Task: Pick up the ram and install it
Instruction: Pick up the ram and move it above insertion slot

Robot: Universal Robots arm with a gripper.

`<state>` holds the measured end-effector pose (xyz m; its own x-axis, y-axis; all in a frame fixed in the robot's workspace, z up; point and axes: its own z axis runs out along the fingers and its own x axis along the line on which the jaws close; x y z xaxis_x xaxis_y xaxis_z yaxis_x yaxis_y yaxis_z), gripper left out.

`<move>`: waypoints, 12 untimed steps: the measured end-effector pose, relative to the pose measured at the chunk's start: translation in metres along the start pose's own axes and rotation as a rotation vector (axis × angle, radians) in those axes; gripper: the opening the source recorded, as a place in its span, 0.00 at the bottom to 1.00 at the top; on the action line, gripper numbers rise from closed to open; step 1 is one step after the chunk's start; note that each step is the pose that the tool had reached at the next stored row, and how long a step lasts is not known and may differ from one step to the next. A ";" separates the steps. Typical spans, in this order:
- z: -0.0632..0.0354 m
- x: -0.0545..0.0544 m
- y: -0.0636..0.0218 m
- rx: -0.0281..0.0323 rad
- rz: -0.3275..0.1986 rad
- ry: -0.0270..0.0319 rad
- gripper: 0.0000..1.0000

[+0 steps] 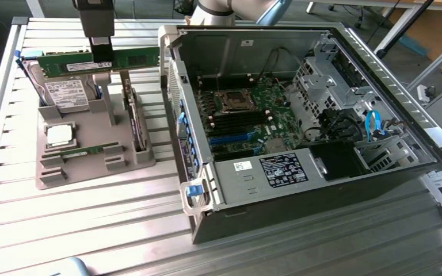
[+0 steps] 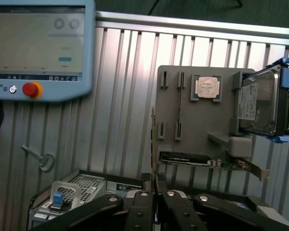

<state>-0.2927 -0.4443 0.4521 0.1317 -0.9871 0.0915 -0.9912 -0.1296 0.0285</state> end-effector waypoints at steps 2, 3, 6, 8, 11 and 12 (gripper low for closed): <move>0.0000 0.000 -0.0018 0.0000 0.000 0.0007 0.13; 0.0000 0.000 -0.0026 -0.0001 0.000 0.0010 0.13; -0.0001 0.001 -0.0051 -0.0002 0.000 0.0019 0.13; -0.0001 0.001 -0.0070 -0.0003 0.000 0.0026 0.13; -0.0001 0.001 -0.0095 -0.0004 0.000 0.0033 0.13; -0.0001 0.001 -0.0104 -0.0004 0.000 0.0036 0.13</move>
<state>-0.2822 -0.4443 0.4520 0.1318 -0.9867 0.0951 -0.9911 -0.1296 0.0289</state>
